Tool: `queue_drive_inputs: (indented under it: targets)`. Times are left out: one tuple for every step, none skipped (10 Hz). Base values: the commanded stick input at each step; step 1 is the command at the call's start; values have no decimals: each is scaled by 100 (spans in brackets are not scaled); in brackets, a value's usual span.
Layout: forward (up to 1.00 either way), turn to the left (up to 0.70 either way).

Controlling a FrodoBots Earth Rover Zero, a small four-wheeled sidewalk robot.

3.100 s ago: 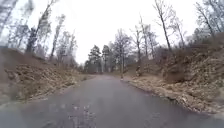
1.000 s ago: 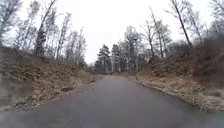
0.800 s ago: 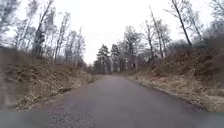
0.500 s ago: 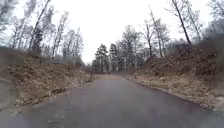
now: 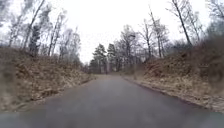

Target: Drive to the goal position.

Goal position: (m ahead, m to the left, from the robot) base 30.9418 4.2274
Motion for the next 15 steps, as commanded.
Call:
queue_drive_inputs:
  targets:
    - [100,1]
    - [100,1]
    - [100,1]
    - [100,1]
    - [100,1]
    - [100,1]
    - [100,1]
    - [100,1]
    - [100,1]
    - [100,10]
    - [100,32]
    - [100,41]
    - [100,41]
    - [100,41]
    - [100,39]
